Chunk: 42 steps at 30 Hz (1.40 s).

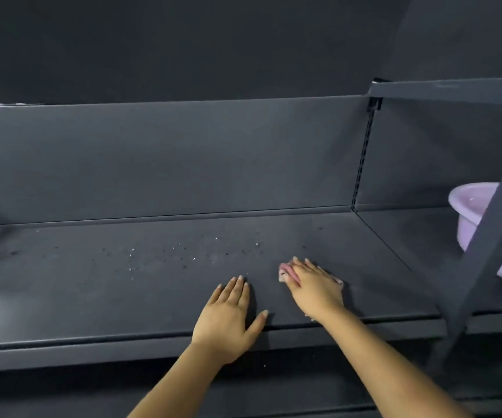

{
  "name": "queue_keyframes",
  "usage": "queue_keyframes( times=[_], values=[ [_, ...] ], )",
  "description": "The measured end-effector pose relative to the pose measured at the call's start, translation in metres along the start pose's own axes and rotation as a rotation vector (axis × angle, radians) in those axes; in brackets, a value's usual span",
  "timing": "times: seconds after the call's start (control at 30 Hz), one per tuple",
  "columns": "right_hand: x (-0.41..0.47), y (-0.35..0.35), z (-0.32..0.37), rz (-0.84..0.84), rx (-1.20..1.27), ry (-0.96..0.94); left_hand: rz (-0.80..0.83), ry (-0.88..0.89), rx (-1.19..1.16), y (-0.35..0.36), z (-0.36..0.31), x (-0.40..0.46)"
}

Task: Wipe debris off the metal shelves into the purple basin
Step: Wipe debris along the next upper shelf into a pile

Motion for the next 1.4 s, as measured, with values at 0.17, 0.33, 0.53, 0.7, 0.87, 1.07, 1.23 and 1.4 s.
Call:
queue_keyframes(
  times=[0.17, 0.33, 0.53, 0.7, 0.87, 1.07, 1.23, 1.4],
  values=[
    [0.0, 0.013, 0.076, 0.056, 0.054, -0.085, -0.019, 0.01, -0.002, 0.003, 0.002, 0.0],
    [-0.007, -0.004, 0.062, -0.034, 0.136, -0.118, 0.014, 0.006, 0.004, 0.003, 0.003, -0.001],
    [-0.001, -0.042, -0.068, -0.279, 0.097, 0.195, 0.059, 0.009, 0.003, 0.0, 0.003, -0.001],
    [0.014, -0.046, -0.115, -0.161, 0.031, 0.422, 0.059, 0.024, 0.05, -0.006, 0.016, 0.007],
    [0.056, -0.034, -0.061, -0.11, 0.02, 0.279, 0.113, -0.014, -0.021, -0.006, 0.02, 0.014],
    [0.073, 0.006, 0.057, 0.045, 0.018, -0.164, 0.129, -0.03, -0.03, -0.004, 0.02, 0.015],
    [0.065, 0.01, 0.077, 0.057, 0.114, -0.231, 0.15, -0.03, -0.019, -0.004, 0.02, 0.014],
    [0.063, -0.02, 0.024, -0.073, 0.171, -0.178, 0.156, -0.019, 0.001, -0.008, 0.017, 0.019]
  ],
)
Point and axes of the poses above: each hand's wrist, its own x-axis towards the middle knuckle, its own y-axis out of the palm, z = x × y, the point moved 4 cm from there along x, towards the middle knuckle, and after that the axes turned 10 degrees about z, right-handed, at the moved point
